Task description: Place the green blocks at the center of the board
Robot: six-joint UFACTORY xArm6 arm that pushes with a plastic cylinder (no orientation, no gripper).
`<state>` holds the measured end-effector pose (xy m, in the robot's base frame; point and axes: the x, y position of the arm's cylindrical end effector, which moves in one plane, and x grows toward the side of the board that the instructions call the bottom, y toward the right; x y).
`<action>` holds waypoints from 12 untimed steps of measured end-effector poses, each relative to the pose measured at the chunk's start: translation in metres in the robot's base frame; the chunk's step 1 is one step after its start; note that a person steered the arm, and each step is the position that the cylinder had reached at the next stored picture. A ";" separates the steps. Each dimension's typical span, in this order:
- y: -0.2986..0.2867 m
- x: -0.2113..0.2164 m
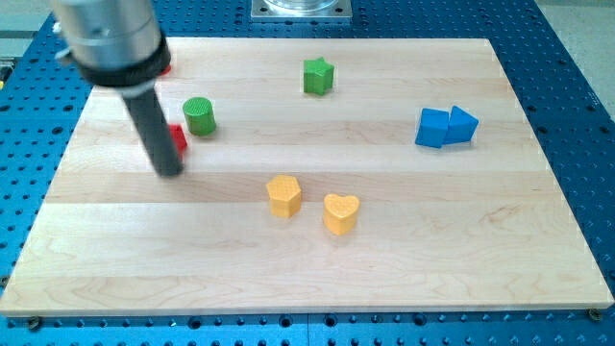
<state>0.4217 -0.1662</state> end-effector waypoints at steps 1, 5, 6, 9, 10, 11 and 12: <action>-0.002 -0.041; 0.007 -0.083; 0.007 -0.083; 0.086 -0.052; 0.062 -0.033; 0.100 -0.027; 0.105 -0.028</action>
<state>0.3939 -0.0613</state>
